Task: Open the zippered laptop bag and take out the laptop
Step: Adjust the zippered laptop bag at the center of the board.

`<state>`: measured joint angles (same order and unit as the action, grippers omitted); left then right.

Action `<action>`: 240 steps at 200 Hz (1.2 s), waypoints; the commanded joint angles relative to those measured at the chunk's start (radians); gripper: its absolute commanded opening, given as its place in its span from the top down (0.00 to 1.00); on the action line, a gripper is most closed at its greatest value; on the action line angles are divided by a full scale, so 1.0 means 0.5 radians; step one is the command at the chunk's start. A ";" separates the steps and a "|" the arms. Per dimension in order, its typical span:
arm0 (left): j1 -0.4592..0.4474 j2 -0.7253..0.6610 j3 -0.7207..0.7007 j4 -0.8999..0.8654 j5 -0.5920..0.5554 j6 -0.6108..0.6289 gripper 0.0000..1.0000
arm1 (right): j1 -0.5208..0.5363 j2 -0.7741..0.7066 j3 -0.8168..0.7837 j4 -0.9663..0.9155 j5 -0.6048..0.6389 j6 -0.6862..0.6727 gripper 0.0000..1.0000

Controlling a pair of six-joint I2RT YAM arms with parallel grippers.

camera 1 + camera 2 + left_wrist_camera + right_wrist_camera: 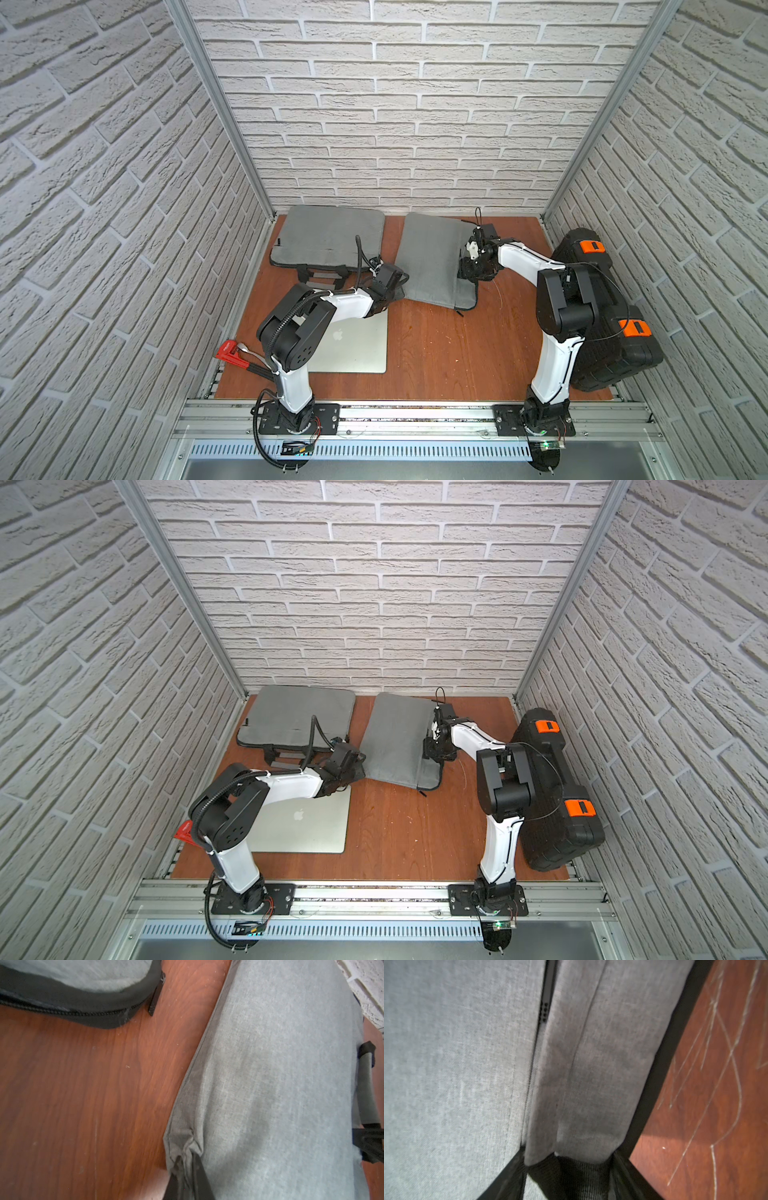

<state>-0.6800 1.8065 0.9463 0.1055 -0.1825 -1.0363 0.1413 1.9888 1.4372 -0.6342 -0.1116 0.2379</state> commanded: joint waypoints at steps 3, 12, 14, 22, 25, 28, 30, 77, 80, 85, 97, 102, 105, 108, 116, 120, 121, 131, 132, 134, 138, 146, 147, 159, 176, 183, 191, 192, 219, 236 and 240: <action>-0.043 -0.006 -0.007 0.058 0.110 -0.026 1.00 | 0.082 -0.129 0.010 0.011 0.050 -0.059 0.34; -0.044 -0.021 -0.014 0.057 0.101 -0.015 0.98 | 0.082 -0.184 0.002 -0.030 0.134 -0.082 0.32; -0.045 -0.023 -0.014 0.055 0.097 -0.014 0.98 | 0.082 -0.198 0.000 -0.039 0.149 -0.087 0.32; -0.036 -0.035 -0.020 0.037 0.081 -0.011 0.97 | 0.082 -0.243 -0.016 -0.079 0.213 -0.103 0.32; -0.034 -0.038 -0.023 0.034 0.078 -0.011 0.96 | 0.082 -0.262 -0.023 -0.092 0.231 -0.110 0.31; -0.030 -0.042 -0.027 0.030 0.076 -0.011 0.95 | 0.082 -0.284 -0.036 -0.102 0.247 -0.113 0.31; -0.025 -0.046 -0.030 0.029 0.074 -0.011 0.94 | 0.082 -0.299 -0.044 -0.105 0.256 -0.116 0.31; 0.037 -0.091 -0.080 0.048 0.119 -0.011 0.64 | 0.104 -0.656 -0.429 -0.123 0.282 -0.056 0.28; 0.038 -0.094 -0.079 0.049 0.126 -0.004 0.62 | 0.109 -0.672 -0.448 -0.120 0.280 -0.052 0.28; 0.043 -0.098 -0.075 0.048 0.144 0.014 0.58 | 0.122 -0.726 -0.511 -0.114 0.279 -0.037 0.27; 0.047 -0.106 -0.059 0.018 0.177 0.060 0.51 | 0.155 -0.818 -0.614 -0.115 0.283 -0.005 0.26; 0.044 -0.112 -0.051 -0.001 0.183 0.081 0.47 | 0.167 -0.857 -0.656 -0.117 0.284 0.010 0.26; 0.046 -0.117 -0.045 -0.014 0.185 0.095 0.45 | 0.178 -0.881 -0.683 -0.118 0.284 0.020 0.25; 0.049 -0.118 -0.038 -0.028 0.188 0.109 0.43 | 0.189 -0.908 -0.707 -0.118 0.285 0.030 0.25; 0.052 -0.129 -0.017 -0.064 0.202 0.147 0.38 | 0.214 -0.973 -0.781 -0.111 0.280 0.059 0.24; 0.051 -0.135 -0.005 -0.084 0.209 0.164 0.34 | 0.226 -1.001 -0.815 -0.107 0.275 0.071 0.23; 0.052 -0.136 -0.002 -0.089 0.207 0.170 0.33 | 0.228 -1.006 -0.825 -0.106 0.273 0.077 0.23; 0.056 -0.147 0.026 -0.136 0.225 0.215 0.27 | 0.265 -1.074 -0.896 -0.104 0.268 0.117 0.22; 0.059 -0.149 0.028 -0.140 0.228 0.220 0.27 | 0.269 -1.078 -0.902 -0.103 0.267 0.120 0.22; 0.061 -0.152 0.032 -0.151 0.232 0.229 0.26 | 0.283 -1.095 -0.922 -0.100 0.266 0.131 0.22; 0.064 -0.156 0.044 -0.172 0.241 0.248 0.23 | 0.297 -1.108 -0.941 -0.100 0.263 0.141 0.21; 0.073 -0.161 0.072 -0.220 0.264 0.288 0.20 | 0.334 -1.139 -0.978 -0.100 0.270 0.168 0.19; 0.075 -0.161 0.075 -0.228 0.267 0.293 0.19 | 0.339 -1.141 -0.983 -0.100 0.273 0.171 0.19; 0.090 -0.160 0.122 -0.320 0.306 0.356 0.17 | 0.399 -1.179 -1.036 -0.078 0.276 0.223 0.19; 0.114 -0.154 0.198 -0.452 0.369 0.432 0.17 | 0.452 -1.218 -1.117 -0.010 0.260 0.300 0.19; 0.123 -0.153 0.222 -0.500 0.389 0.466 0.16 | 0.471 -1.231 -1.159 0.040 0.239 0.335 0.19; 0.129 -0.143 0.253 -0.566 0.404 0.504 0.17 | 0.488 -1.237 -1.206 0.101 0.222 0.374 0.20; 0.131 -0.142 0.260 -0.574 0.406 0.509 0.17 | 0.493 -1.237 -1.210 0.108 0.221 0.379 0.20; 0.163 -0.085 0.410 -0.833 0.418 0.627 0.17 | 0.536 -1.222 -1.337 0.318 0.145 0.467 0.22; 0.198 -0.015 0.509 -0.977 0.434 0.698 0.17 | 0.562 -1.186 -1.368 0.396 0.142 0.483 0.23; 0.210 0.005 0.533 -1.006 0.439 0.712 0.17 | 0.566 -1.177 -1.371 0.412 0.146 0.481 0.23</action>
<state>-0.6029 1.7630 1.1473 -0.2531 0.0116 -0.7650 0.4061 1.3884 0.7662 -0.5457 -0.0227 0.4324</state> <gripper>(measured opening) 0.831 0.770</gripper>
